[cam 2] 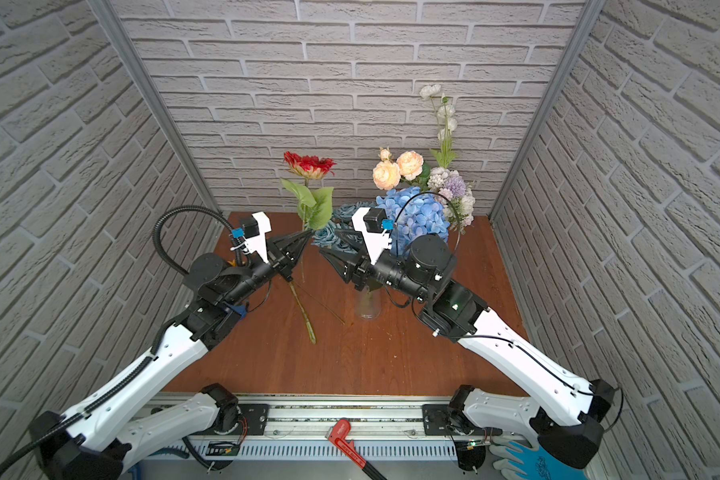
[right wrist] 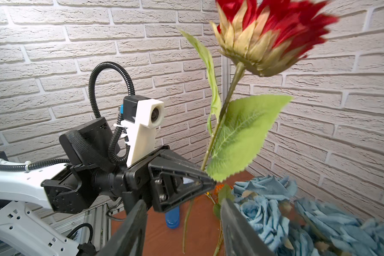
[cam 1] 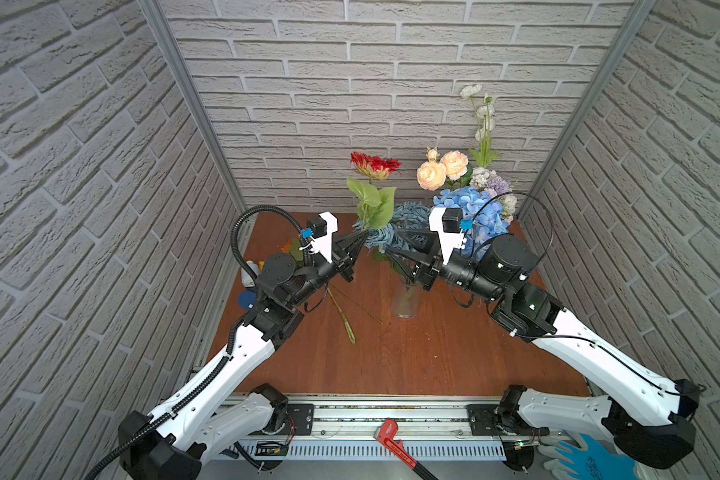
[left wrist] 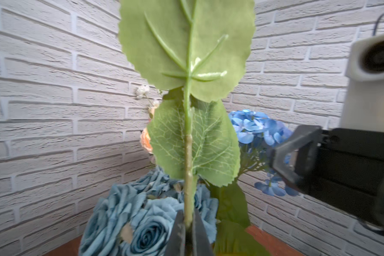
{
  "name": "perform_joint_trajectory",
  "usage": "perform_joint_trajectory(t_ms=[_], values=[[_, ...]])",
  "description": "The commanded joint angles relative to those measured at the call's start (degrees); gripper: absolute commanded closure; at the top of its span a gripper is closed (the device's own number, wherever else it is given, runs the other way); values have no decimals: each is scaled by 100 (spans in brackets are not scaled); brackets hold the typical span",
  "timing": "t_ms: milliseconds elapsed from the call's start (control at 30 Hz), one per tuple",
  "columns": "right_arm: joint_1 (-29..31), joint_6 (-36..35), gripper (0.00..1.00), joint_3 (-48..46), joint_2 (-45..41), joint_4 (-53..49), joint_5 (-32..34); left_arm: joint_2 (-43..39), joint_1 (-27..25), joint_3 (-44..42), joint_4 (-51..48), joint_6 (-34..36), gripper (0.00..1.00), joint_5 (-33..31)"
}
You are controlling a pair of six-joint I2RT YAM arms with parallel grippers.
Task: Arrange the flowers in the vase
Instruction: 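Pass the red gerbera stem from the left gripper into the right gripper, then lower the red gerbera into the glass vase with the right gripper while the left withdraws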
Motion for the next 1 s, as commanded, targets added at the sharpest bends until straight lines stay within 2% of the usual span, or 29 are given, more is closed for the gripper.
perform_joint_trajectory(t_ms=[0,200,433,633,800,867,900,933,967], values=[[32,36,47,184,181,404,-12,76,-153,212,511,118,100,435],[32,167,50,159,385,625,-3,193,-330,207,767,124,100,528],[-8,347,60,106,455,900,196,211,-486,118,959,219,100,596],[-47,482,73,25,484,1171,185,210,-519,81,913,274,100,576],[-82,508,92,18,498,1159,123,203,-531,73,910,282,100,553],[-78,500,94,-4,480,1150,126,200,-532,76,896,284,100,534],[-89,478,94,-16,463,1146,124,211,-531,73,880,282,92,526],[-91,458,94,-32,442,1133,145,211,-534,74,870,267,71,510],[-100,420,94,-48,421,1107,157,211,-531,64,865,241,40,479]])
